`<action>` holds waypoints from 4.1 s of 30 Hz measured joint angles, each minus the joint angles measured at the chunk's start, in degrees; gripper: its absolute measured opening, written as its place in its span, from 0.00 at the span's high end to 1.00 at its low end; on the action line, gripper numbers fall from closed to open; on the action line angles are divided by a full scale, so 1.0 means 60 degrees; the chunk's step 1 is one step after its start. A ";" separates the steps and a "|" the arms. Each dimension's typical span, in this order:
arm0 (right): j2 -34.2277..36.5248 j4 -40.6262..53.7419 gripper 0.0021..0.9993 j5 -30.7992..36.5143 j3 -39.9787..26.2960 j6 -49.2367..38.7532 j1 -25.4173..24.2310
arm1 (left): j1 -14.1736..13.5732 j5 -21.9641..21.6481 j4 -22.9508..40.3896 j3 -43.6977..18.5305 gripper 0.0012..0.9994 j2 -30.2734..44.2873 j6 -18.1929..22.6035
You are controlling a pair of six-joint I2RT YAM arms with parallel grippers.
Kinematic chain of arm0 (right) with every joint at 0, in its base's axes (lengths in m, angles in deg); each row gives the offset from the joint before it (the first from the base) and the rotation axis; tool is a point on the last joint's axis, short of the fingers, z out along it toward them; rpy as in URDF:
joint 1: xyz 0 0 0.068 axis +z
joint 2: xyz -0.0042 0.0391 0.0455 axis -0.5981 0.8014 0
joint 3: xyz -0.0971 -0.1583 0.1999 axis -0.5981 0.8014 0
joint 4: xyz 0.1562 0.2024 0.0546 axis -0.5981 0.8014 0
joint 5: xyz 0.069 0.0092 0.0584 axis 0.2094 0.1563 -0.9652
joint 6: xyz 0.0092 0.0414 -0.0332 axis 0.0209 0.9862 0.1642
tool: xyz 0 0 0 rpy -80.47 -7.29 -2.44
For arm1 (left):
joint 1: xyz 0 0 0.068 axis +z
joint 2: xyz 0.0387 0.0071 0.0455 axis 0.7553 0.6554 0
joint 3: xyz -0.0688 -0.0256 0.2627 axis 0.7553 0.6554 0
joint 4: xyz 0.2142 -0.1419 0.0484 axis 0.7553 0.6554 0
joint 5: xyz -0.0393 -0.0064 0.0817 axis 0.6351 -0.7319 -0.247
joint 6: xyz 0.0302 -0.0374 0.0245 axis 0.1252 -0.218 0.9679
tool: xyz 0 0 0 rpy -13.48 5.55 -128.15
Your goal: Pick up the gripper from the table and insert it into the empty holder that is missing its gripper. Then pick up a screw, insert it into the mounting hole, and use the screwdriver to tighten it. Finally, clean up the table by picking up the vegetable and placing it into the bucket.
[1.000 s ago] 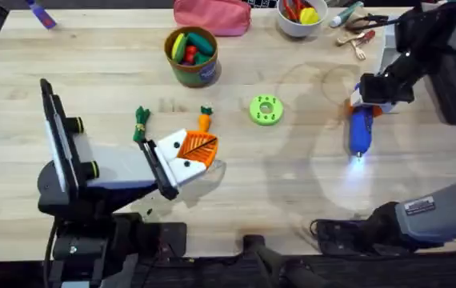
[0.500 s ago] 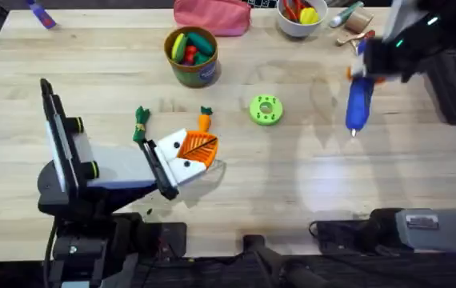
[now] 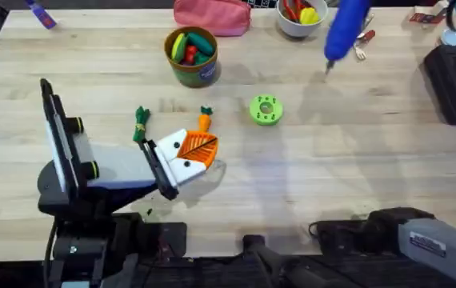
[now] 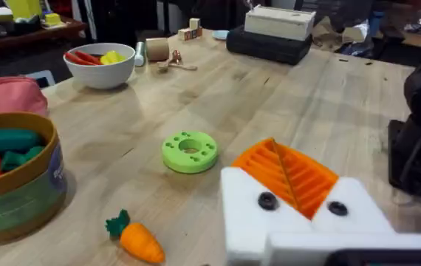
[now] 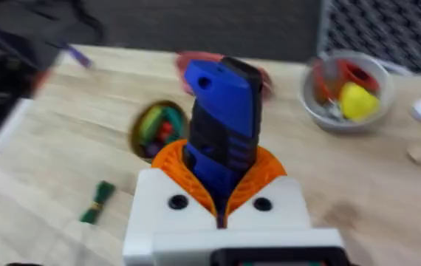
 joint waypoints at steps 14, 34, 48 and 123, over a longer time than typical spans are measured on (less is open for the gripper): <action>-0.0350 -0.3684 0.98 -0.1067 0.0001 0.0820 0.3357 | 0.0000 0.0000 0.0000 0.0000 0.99 0.0000 0.0000; 0.0656 -0.9507 0.98 -0.2741 0.2334 0.1217 0.6131 | 0.0000 0.0000 0.0000 0.0000 0.99 0.0002 0.0000; 0.0852 -1.1834 0.98 -0.3640 0.3867 0.1454 0.6634 | 0.0000 0.0000 0.0000 0.0000 0.99 0.0000 0.0000; 0.1974 -1.2162 0.98 -0.4788 0.4069 -0.0313 0.6955 | 0.0000 0.0004 0.0000 0.0000 0.99 0.0002 -0.0004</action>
